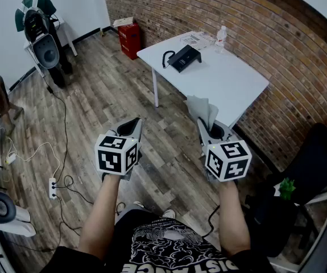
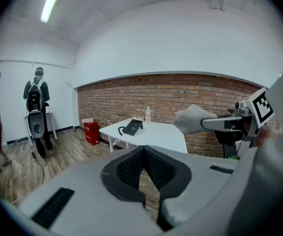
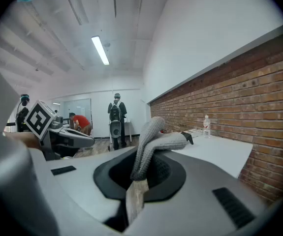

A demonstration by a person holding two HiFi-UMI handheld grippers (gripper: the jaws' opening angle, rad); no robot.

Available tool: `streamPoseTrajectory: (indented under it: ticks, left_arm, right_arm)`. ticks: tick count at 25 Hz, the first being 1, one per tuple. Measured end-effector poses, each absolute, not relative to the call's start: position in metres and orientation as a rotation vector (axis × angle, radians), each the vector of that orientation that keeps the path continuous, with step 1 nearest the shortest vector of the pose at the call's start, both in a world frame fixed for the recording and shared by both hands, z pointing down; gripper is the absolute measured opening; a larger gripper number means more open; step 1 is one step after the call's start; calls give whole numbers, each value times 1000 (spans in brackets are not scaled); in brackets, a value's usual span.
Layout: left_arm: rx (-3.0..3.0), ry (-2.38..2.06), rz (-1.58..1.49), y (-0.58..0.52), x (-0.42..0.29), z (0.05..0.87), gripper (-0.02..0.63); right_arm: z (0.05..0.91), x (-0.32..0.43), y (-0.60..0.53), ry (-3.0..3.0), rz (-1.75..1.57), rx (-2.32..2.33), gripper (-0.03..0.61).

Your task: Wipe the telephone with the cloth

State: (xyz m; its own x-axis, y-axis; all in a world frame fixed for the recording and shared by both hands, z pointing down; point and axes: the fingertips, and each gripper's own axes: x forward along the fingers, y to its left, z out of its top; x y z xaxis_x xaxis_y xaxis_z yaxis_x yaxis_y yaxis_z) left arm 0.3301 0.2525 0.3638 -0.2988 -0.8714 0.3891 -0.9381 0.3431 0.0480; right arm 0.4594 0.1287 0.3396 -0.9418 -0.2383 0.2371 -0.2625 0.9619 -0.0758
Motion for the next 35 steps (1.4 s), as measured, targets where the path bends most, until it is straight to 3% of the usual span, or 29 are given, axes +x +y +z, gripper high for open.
streamPoseTrajectory:
  ticks: [18,35]
  left_arm:
    - [1670,-2297,335,236,318,370,6]
    - [1838,-2082,302,133,166,395,6]
  right_arm:
    - [355,449,117,-2878,180,367,11]
    - [377,320,44,-2770,239,598,11]
